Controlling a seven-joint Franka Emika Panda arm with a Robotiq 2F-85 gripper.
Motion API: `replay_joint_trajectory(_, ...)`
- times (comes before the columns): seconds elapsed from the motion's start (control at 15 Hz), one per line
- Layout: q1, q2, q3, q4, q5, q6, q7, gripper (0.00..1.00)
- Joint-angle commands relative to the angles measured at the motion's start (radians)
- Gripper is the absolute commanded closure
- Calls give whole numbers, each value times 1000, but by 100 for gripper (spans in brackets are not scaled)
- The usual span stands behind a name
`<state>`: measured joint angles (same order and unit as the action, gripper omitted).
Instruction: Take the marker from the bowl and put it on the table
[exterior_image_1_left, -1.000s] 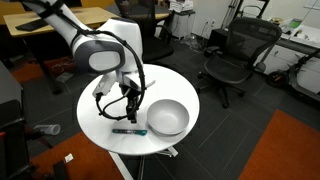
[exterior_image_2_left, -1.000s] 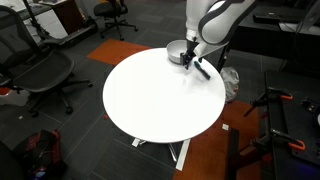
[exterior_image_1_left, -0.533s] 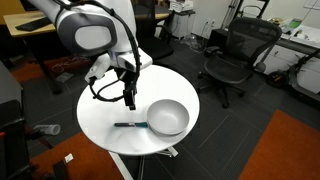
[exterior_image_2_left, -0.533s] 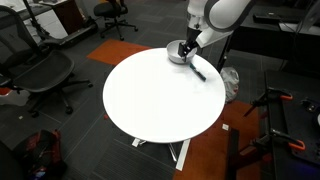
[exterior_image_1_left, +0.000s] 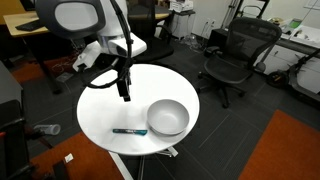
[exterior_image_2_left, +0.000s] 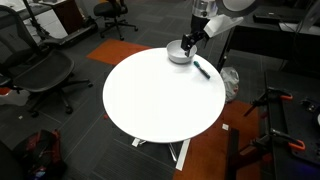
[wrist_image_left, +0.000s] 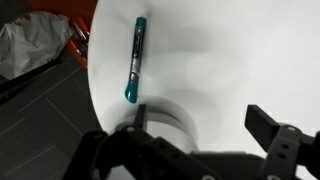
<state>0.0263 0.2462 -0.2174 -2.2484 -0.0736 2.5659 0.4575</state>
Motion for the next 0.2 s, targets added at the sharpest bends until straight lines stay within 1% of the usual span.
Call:
replay_joint_trajectory(0.0,-16,-3,15,0,-6,-3,3,0)
replay_joint_trajectory(0.13,-16,-3,15,-1,-6,-3,2,0)
